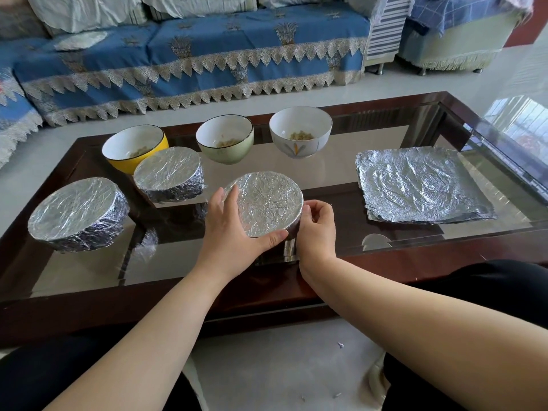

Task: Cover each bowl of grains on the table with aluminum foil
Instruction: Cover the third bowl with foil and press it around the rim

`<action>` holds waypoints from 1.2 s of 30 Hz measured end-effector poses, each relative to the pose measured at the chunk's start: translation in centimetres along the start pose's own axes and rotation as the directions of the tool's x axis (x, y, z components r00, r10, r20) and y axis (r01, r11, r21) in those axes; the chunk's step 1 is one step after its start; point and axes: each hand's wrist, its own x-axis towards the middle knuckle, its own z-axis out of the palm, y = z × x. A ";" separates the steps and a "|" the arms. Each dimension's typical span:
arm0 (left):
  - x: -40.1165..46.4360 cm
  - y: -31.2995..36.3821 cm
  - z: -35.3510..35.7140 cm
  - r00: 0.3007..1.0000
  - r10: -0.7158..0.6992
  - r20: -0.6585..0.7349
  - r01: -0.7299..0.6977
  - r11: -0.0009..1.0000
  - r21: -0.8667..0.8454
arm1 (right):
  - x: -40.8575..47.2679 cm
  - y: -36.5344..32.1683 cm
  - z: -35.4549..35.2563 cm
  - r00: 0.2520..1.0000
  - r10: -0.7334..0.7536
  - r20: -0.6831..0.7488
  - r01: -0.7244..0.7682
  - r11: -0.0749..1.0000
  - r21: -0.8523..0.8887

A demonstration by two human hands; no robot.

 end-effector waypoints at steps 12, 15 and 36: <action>0.0 -0.1 0.2 1.000 0.008 -0.020 -0.008 1.000 -0.005 | 1.3 -0.5 0.4 0.986 0.163 0.021 -0.164 0.986 0.037; 0.0 0.1 0.2 1.000 0.010 -0.019 -0.010 1.000 -0.007 | 1.1 -0.9 0.2 0.981 0.184 0.061 -0.186 0.982 0.025; -0.1 0.2 -0.3 0.999 -0.026 0.035 0.031 0.989 -0.144 | 0.0 -5.4 -2.5 0.857 0.443 0.264 -0.456 0.890 -0.016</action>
